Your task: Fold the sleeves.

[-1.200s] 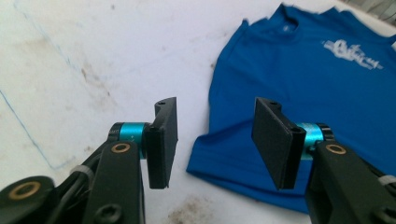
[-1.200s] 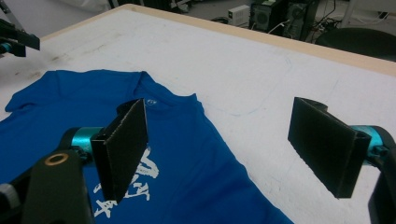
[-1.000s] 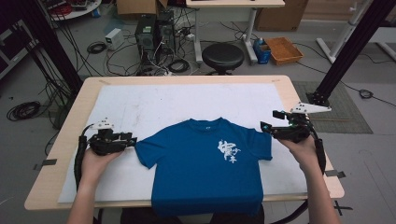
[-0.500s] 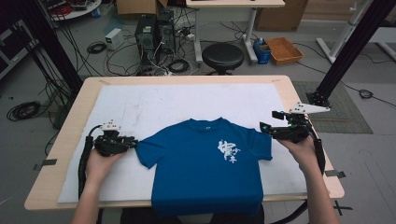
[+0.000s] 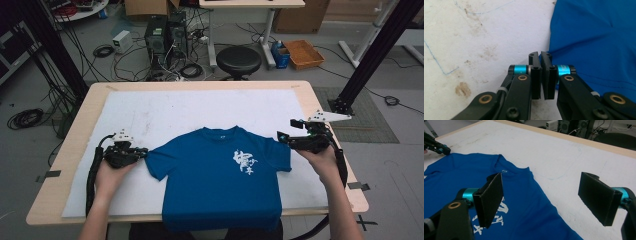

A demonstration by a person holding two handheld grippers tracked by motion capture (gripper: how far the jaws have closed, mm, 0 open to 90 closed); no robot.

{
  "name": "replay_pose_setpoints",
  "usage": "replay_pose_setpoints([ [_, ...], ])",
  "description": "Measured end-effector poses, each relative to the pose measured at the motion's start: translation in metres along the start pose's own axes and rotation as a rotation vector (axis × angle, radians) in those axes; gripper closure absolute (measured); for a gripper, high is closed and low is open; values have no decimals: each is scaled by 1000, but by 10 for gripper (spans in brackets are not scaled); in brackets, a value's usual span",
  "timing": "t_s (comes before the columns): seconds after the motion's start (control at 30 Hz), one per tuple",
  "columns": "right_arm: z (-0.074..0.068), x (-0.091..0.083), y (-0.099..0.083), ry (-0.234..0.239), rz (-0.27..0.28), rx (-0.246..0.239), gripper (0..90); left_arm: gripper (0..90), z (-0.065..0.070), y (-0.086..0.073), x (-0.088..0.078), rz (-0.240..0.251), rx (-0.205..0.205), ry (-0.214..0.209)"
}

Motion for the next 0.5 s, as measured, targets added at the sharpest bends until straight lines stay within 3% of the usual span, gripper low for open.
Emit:
replay_pose_setpoints([
  [0.1,1,-1,0,-1,2,4,200,878,3,7,-6,35,-38,-29],
  [0.23,1,-3,2,0,10,7,200,880,17,34,-21,122,-95,-93],
  [0.37,2,-6,4,-1,21,5,200,881,40,67,-28,179,-120,-168],
  [0.5,4,-8,5,-2,27,8,200,881,70,95,-17,203,-130,-238],
])
Point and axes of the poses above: each handheld gripper's, and its own axes: x roughly forward along the jaws, y roughly out of its top, z roughly to its right, the point moved 10 cm from there along x, roughly forward along the jaws, and after that the axes turned 10 degrees about x, right-handed, at the moved point
